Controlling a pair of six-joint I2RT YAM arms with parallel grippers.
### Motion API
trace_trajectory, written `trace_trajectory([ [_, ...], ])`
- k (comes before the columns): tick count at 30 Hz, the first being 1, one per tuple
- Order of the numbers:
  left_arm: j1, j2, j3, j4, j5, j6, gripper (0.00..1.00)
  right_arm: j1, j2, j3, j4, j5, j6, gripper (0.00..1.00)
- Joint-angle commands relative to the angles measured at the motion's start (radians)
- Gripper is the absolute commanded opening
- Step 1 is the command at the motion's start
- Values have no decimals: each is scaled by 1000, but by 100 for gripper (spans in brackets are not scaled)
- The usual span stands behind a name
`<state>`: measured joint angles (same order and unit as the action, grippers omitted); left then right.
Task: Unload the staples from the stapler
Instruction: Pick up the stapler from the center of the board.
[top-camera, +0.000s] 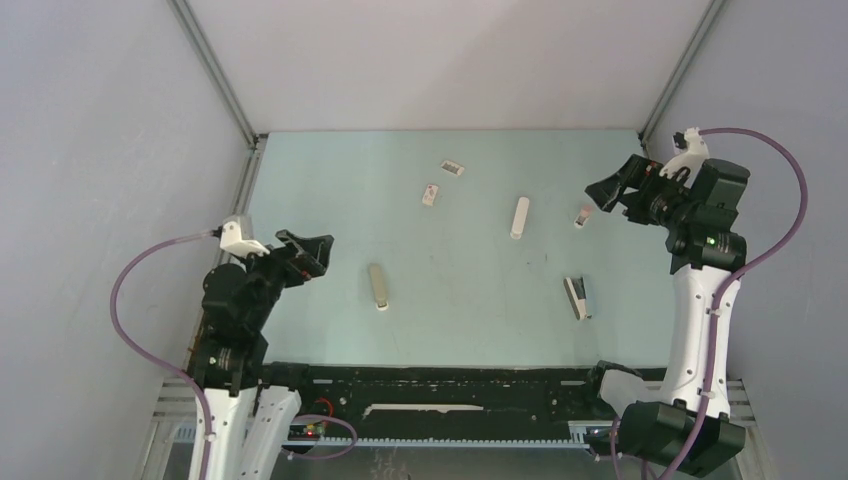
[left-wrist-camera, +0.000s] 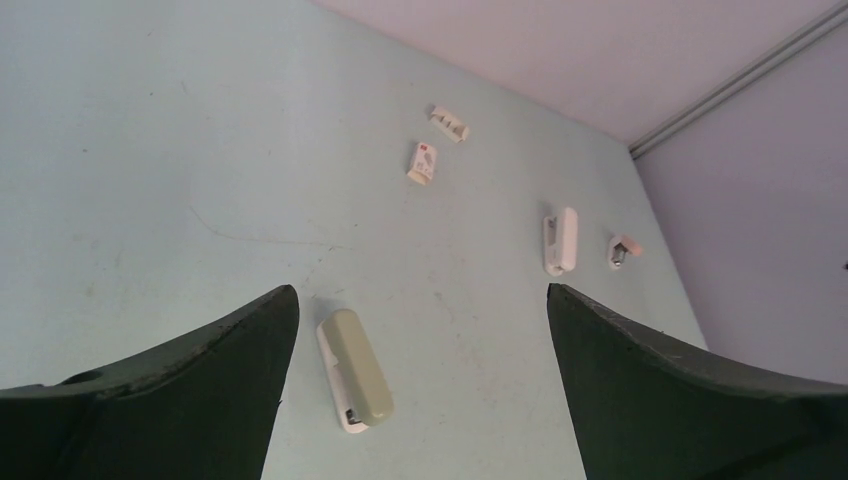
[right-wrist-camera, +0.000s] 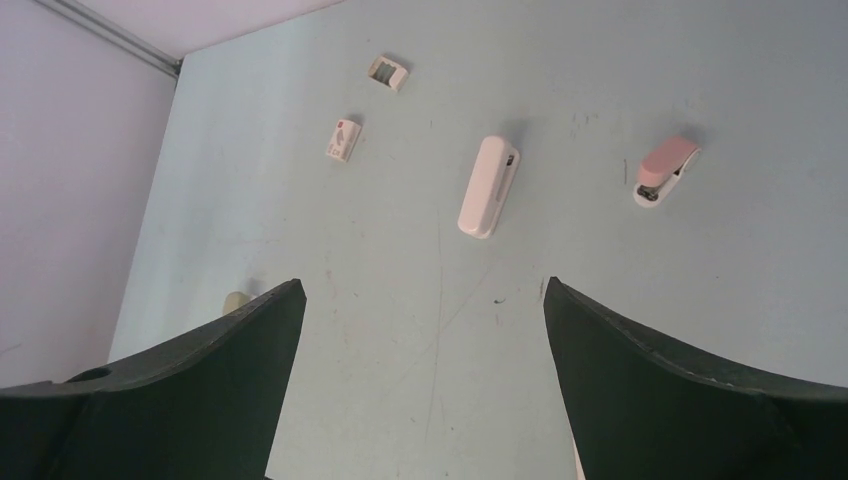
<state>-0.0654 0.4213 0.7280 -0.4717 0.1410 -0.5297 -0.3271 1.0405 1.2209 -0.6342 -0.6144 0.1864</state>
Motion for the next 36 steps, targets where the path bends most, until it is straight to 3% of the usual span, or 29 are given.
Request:
trace_trajectory([
  [1,-3,-39,8,57,60,-59,100,-7,0,43,-11,-50,31,100],
  [8,-4,-14,0,103,106,-114,100,14,-16,22,-28,-166,-78,100],
  [10,-4,0,0,108,111,-150,100,48,-24,9,-56,-241,-185,100],
  [14,-5,35,-21,123,163,-220,100,70,-45,2,-239,-565,-575,100],
  [19,-5,42,-95,105,196,-224,100,90,-73,-10,-467,-628,-830,100],
  [24,-31,109,-64,-82,88,-160,100,126,-100,-90,-469,-569,-851,100],
  [32,-326,268,7,-205,-275,-164,100,178,-112,-202,-354,-473,-740,100],
  [36,-411,337,34,-206,-352,-184,100,180,-120,-245,-318,-473,-721,100],
])
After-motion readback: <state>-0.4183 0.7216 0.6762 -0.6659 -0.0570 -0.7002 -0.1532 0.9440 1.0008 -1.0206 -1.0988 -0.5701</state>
